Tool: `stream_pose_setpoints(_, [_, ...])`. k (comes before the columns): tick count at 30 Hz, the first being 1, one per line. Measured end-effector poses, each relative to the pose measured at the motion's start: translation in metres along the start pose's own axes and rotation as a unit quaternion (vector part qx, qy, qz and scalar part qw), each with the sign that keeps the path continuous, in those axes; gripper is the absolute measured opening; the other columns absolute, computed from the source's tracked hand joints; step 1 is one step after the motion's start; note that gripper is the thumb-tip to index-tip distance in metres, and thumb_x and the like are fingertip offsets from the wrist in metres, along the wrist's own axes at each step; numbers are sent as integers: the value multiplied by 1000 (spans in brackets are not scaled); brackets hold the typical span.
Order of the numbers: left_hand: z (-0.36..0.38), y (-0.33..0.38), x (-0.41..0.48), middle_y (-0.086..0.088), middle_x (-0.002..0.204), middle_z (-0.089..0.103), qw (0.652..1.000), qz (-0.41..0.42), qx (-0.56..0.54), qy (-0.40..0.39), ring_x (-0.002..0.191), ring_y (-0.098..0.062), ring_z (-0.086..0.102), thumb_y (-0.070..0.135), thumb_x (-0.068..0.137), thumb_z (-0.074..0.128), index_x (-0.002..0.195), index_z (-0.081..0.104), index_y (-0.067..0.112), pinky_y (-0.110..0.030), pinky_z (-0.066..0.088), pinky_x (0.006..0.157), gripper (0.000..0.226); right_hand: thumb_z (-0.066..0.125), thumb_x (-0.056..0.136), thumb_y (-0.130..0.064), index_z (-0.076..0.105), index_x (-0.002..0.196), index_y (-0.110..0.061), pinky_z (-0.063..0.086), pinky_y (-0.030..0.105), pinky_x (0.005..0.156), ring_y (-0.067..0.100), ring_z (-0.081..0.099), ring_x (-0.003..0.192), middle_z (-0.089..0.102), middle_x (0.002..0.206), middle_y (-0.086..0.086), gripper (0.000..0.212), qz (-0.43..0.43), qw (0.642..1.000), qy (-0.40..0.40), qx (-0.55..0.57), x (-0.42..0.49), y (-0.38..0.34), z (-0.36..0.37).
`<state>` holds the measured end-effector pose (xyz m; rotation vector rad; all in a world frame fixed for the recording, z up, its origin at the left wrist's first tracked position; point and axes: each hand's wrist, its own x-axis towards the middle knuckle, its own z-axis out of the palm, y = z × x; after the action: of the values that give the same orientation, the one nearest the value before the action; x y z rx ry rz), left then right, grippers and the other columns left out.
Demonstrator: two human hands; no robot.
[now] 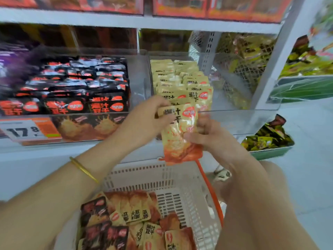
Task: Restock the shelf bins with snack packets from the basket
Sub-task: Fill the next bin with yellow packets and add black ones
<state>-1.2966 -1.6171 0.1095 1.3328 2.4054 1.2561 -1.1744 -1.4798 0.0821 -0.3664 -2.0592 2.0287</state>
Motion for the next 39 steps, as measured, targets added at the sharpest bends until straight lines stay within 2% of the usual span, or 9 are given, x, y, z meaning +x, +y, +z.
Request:
stream_pose_setpoints(3, [2,24,19,8,97,59,997,29,10,76,86,-2,55,22,93,56,109,55,19,-10,40,75,17,64,83,2,58,106,1,53,28,51,15,65,63,68,78,3,24,-67,986,151,11,6,-34,-28])
stream_pose_setpoints(7, [7,26,53,-3,118,61,958,95,267,51,112,-22,53,32,95,47,118,58,13,-36,41,96,31,68,78,0,58,101,-3,58,35,55,14,69,66,68,83,6,25,-114,943,306,-65,51,-59,-72])
stream_pose_setpoints(9, [12,22,64,-3,117,61,937,101,333,17,112,-23,53,38,96,40,115,59,14,-42,38,98,37,73,73,-3,63,99,-2,59,44,68,25,69,77,70,93,13,28,-55,944,282,-164,76,-56,-85])
stream_pose_setpoints(12, [23,14,70,2,113,60,919,95,382,-21,114,-21,51,45,95,28,112,57,16,-42,28,103,44,75,75,-2,65,98,-5,52,31,65,23,61,72,67,95,15,26,58,953,151,-257,101,-41,-86])
stream_pose_setpoints(17, [31,4,65,3,121,61,907,102,408,-5,119,-19,51,56,82,9,120,54,21,-38,19,108,69,82,70,-34,66,109,-8,51,33,87,24,61,102,66,108,7,49,135,828,118,-532,119,-30,-83])
stream_pose_setpoints(22, [30,4,64,0,128,60,906,110,409,-7,122,-19,51,55,84,14,123,56,20,-38,22,109,67,80,73,-21,66,93,-9,52,32,78,22,63,87,68,98,8,28,119,858,89,-491,113,-34,-79])
stream_pose_setpoints(31, [28,3,61,0,140,50,912,99,396,-23,132,-18,40,52,94,24,134,47,22,-36,12,114,55,77,76,-22,59,107,-3,43,26,73,27,57,103,62,103,8,40,128,816,78,-558,107,-35,-75])
stream_pose_setpoints(34, [27,7,55,-4,136,53,916,122,383,9,129,-22,44,42,96,37,132,51,17,-39,17,114,46,77,76,-18,47,85,-3,34,24,50,25,50,86,49,81,5,35,133,830,137,-524,98,-41,-76])
stream_pose_setpoints(39, [38,6,10,2,112,64,920,233,284,136,105,-22,55,21,89,47,107,65,13,-32,30,92,26,69,81,-6,47,96,-7,40,35,67,26,56,87,57,89,9,27,-45,853,286,-434,51,-45,-62])
